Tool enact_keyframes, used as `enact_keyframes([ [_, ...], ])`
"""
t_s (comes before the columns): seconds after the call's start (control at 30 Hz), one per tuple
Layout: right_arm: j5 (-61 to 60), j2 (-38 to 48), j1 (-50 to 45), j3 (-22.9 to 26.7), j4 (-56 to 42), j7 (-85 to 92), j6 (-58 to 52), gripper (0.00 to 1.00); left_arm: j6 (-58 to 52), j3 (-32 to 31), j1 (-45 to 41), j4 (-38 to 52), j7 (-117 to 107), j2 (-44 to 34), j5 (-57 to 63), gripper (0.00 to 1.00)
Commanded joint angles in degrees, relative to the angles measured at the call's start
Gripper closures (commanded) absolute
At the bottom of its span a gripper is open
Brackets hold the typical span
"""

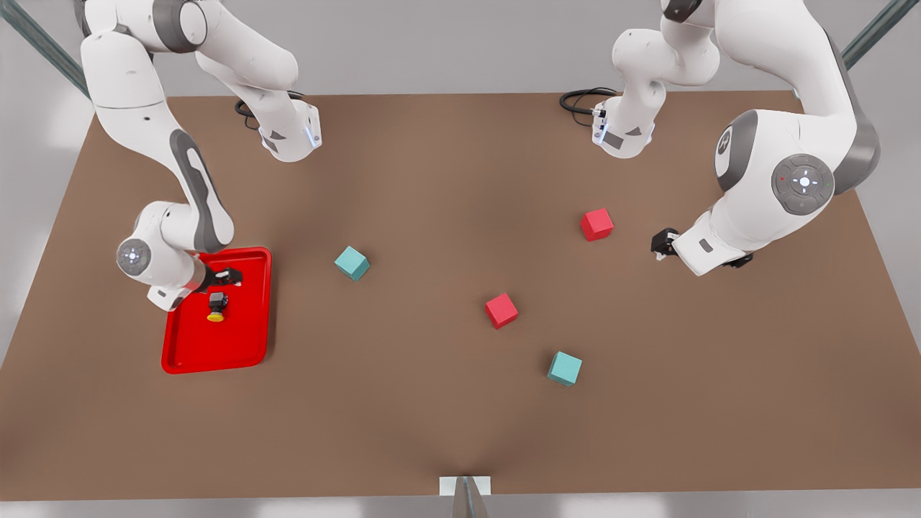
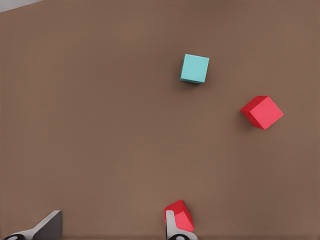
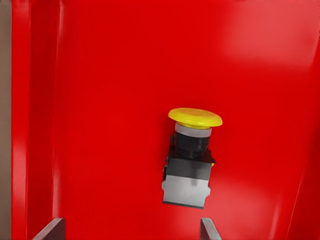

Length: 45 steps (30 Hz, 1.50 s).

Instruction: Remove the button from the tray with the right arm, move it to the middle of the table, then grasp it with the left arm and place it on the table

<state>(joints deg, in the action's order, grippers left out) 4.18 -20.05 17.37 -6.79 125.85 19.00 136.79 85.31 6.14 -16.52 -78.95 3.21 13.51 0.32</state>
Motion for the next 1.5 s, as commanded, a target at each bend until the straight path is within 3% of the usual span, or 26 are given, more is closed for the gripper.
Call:
enact_keyframes([
  [0.0, 0.1, -1.1, -0.1, 0.0, -1.0, -12.6, 1.3, 0.0, -0.1, 0.0, 0.1, 0.0, 0.0, -0.1, 0.0, 0.0],
  [0.5, 0.3, -7.4, -0.3, -0.1, -5.1, -12.6, 2.1, 0.0, -0.1, 0.0, -0.2, 0.0, 0.0, 0.0, 0.0, 0.0],
  [0.83, 0.3, -6.4, -0.7, -0.2, -6.1, -12.8, -2.7, 0.0, -0.1, 0.0, -0.3, 0.0, 0.0, 0.0, -0.1, 0.0],
  [1.47, 1.4, -9.2, 0.6, 0.2, -9.2, -12.8, 0.1, 0.0, 0.1, 0.0, -0.3, 0.0, 0.0, 0.4, -0.1, 0.0],
])
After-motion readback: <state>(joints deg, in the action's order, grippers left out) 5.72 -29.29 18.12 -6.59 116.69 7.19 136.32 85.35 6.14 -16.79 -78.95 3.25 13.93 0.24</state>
